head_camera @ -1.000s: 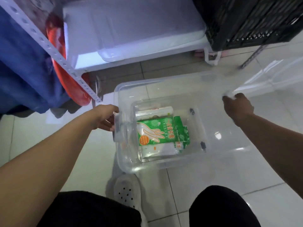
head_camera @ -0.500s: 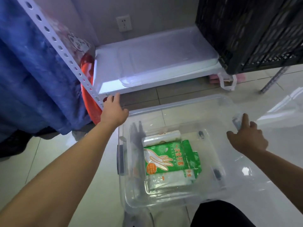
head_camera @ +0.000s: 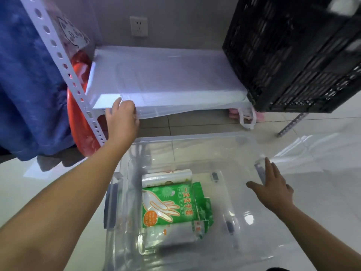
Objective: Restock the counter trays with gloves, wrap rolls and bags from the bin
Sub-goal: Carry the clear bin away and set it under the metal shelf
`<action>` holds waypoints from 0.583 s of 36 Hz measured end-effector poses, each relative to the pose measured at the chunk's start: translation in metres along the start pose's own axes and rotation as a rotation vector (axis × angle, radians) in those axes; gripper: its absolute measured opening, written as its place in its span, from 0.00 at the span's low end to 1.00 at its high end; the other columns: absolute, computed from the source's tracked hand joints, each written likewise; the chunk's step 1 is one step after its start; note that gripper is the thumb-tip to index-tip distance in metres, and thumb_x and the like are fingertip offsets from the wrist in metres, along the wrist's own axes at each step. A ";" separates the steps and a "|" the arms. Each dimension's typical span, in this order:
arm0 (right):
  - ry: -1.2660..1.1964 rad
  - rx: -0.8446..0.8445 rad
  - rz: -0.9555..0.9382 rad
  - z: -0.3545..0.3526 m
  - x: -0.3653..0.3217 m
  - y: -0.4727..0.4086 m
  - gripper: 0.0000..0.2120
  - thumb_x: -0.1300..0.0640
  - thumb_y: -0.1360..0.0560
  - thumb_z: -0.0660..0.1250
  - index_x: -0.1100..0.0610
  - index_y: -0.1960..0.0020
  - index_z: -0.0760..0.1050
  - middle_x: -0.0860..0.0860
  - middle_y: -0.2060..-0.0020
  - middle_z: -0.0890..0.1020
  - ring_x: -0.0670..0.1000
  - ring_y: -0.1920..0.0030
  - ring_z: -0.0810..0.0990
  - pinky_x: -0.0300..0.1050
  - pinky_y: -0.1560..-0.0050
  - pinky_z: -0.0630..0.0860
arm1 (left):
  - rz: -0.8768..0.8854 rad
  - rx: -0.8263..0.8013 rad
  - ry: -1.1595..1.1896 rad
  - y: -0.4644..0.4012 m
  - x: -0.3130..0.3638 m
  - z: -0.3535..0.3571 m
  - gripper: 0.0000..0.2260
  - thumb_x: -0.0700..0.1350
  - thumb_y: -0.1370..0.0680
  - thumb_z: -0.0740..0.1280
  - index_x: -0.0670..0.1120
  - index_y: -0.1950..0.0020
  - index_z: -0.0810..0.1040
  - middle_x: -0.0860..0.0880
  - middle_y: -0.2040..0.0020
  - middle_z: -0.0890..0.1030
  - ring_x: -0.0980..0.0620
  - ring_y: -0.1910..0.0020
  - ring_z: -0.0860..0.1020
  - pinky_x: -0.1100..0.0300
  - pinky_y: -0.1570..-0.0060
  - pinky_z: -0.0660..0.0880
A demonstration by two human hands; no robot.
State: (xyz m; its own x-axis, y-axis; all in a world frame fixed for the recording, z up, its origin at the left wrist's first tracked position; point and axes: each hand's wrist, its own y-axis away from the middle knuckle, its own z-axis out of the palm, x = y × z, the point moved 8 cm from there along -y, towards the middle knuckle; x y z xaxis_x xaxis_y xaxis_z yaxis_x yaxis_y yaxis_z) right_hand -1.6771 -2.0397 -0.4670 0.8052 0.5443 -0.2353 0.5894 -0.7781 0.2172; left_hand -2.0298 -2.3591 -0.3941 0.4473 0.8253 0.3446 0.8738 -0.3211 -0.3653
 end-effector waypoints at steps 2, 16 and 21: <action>-0.135 0.043 -0.024 -0.007 0.001 0.010 0.44 0.47 0.26 0.70 0.49 0.20 0.46 0.53 0.20 0.53 0.58 0.23 0.58 0.62 0.26 0.57 | -0.015 0.062 0.115 0.009 0.001 -0.012 0.07 0.33 0.30 0.67 0.41 0.55 0.73 0.42 0.44 0.80 0.36 0.30 0.68 0.40 0.37 0.67; -0.808 0.260 -0.197 -0.078 -0.077 0.021 0.45 0.47 0.27 0.73 0.43 0.21 0.46 0.45 0.21 0.54 0.49 0.23 0.55 0.48 0.27 0.57 | 0.172 0.478 0.586 0.019 0.063 -0.183 0.16 0.44 0.27 0.75 0.39 0.44 0.77 0.46 0.46 0.79 0.50 0.43 0.75 0.67 0.38 0.67; -1.133 0.346 -0.165 -0.144 -0.107 -0.013 0.46 0.39 0.28 0.71 0.43 0.21 0.45 0.47 0.21 0.54 0.51 0.24 0.58 0.43 0.34 0.58 | 0.058 0.719 0.899 0.011 0.050 -0.250 0.16 0.49 0.26 0.75 0.43 0.44 0.77 0.51 0.52 0.77 0.57 0.51 0.76 0.62 0.45 0.75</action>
State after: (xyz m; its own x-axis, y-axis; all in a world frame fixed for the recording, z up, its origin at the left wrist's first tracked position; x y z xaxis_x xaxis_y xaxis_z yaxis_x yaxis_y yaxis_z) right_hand -1.7615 -2.0423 -0.3087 0.1037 0.1944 -0.9754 0.4919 -0.8624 -0.1196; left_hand -1.9500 -2.4381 -0.1647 0.7104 0.0963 0.6972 0.6658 0.2293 -0.7101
